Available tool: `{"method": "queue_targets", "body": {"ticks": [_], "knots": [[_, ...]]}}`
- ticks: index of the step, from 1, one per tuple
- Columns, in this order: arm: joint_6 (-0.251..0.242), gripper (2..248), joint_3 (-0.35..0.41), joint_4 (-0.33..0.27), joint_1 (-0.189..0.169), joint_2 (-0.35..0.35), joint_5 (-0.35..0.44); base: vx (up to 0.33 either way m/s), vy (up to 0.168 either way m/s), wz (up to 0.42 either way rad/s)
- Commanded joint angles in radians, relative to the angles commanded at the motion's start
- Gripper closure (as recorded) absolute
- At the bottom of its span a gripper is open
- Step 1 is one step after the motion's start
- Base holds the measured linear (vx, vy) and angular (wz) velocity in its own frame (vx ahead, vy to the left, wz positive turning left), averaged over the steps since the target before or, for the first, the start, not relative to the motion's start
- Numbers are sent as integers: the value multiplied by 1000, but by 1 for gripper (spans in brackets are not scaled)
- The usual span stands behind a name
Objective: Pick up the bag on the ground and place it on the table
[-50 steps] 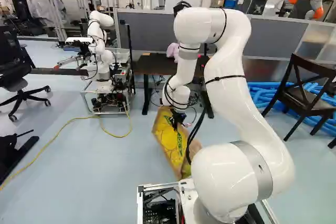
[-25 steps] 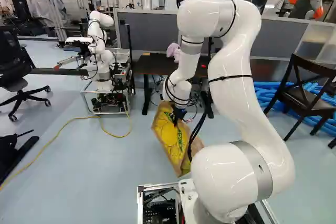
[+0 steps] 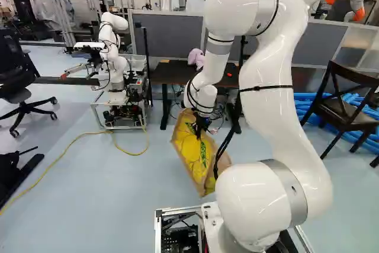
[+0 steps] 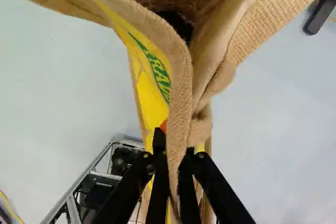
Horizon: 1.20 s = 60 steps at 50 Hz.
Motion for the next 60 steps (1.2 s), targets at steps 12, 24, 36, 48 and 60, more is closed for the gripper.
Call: {"method": "queue_targets", "body": {"ticks": [12, 24, 36, 48, 60], "knots": [[0, 229, 8, 0, -1, 43, -40, 0, 0, 0], [0, 229, 17, 0, -2, 86, -80, 0, 0, 0], [0, 229, 25, 0, -3, 130, -120, 0, 0, 0], [0, 229, 33, 0, -4, 174, -160, 0, 0, 0], [0, 229, 39, 0, -5, 218, -200, 0, 0, 0]]}}
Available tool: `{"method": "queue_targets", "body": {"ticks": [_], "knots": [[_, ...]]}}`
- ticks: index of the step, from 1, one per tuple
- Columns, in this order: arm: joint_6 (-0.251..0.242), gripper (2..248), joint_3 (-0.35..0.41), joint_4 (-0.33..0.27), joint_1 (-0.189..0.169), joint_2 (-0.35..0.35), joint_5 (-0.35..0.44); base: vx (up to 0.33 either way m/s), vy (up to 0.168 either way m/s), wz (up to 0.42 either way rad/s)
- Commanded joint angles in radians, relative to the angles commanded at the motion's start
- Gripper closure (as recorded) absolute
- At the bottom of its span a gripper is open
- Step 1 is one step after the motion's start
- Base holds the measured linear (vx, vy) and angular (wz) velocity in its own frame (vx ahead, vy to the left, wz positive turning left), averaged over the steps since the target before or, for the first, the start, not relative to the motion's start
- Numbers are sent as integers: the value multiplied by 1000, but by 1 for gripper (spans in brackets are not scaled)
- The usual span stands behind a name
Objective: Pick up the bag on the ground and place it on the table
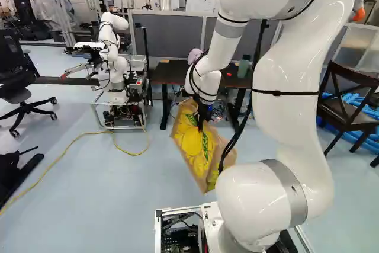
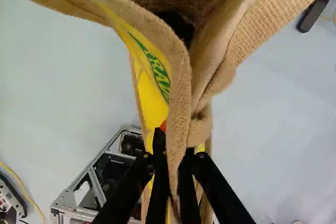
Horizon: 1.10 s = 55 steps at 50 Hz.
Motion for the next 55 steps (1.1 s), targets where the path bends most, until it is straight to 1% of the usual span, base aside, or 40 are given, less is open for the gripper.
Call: {"method": "queue_targets", "body": {"ticks": [55], "knots": [[0, 229, 13, 0, -4, 194, -184, 0, 0, 0]]}}
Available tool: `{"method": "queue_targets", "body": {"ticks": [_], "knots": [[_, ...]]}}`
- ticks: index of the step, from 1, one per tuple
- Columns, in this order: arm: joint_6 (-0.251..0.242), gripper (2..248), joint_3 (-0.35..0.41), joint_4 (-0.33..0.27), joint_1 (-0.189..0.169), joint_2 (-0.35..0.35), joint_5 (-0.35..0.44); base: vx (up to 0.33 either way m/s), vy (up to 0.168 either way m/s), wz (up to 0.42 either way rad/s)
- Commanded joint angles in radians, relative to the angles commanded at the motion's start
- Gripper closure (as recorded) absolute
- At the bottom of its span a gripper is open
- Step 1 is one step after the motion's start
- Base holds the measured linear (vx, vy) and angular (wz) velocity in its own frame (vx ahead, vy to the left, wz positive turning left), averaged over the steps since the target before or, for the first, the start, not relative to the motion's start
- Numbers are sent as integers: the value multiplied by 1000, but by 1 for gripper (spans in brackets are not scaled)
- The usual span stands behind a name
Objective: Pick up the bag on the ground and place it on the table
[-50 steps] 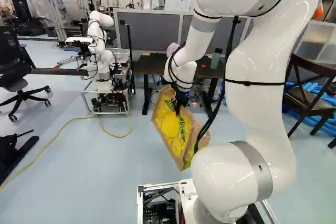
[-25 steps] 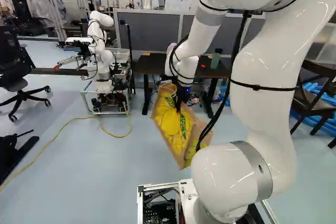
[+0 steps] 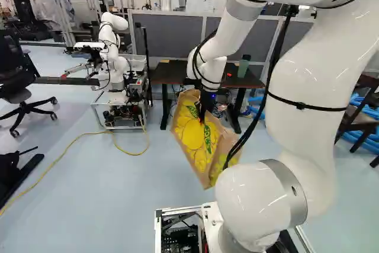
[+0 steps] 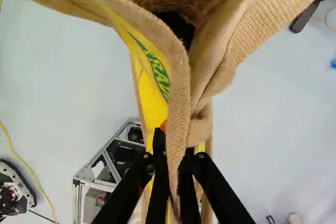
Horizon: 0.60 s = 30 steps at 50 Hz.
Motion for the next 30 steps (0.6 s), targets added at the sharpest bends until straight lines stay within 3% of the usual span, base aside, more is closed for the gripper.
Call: {"method": "queue_targets", "body": {"ticks": [30], "knots": [[0, 229, -9, 0, -2, 96, -100, 0, 0, 0]]}}
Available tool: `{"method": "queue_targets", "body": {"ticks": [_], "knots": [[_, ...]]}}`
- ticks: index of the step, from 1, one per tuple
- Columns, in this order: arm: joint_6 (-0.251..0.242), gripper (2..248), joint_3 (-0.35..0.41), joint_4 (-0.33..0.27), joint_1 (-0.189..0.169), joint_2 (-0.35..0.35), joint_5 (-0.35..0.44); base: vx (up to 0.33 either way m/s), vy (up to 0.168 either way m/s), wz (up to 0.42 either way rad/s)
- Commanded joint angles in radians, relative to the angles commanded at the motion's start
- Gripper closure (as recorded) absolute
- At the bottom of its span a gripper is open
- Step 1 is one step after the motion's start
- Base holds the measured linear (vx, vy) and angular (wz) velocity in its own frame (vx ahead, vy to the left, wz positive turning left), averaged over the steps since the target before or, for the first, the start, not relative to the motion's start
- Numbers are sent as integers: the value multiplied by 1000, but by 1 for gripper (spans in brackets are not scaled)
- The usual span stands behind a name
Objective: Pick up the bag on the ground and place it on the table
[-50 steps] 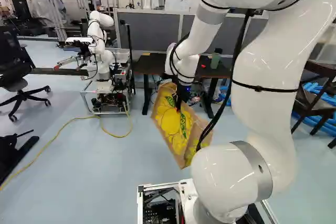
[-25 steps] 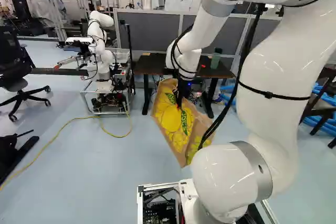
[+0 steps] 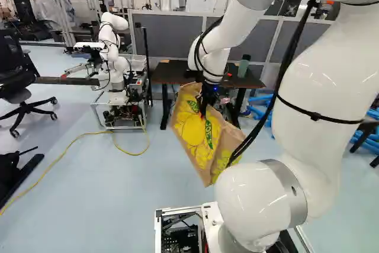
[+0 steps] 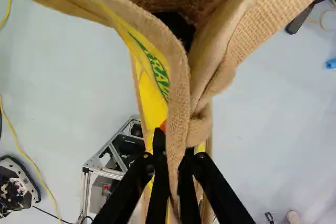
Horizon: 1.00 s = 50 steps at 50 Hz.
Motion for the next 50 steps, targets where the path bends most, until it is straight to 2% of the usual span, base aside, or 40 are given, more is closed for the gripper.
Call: {"method": "queue_targets", "body": {"ticks": [50], "knots": [[0, 229, -43, 0, -4, 135, -167, 0, 0, 0]]}}
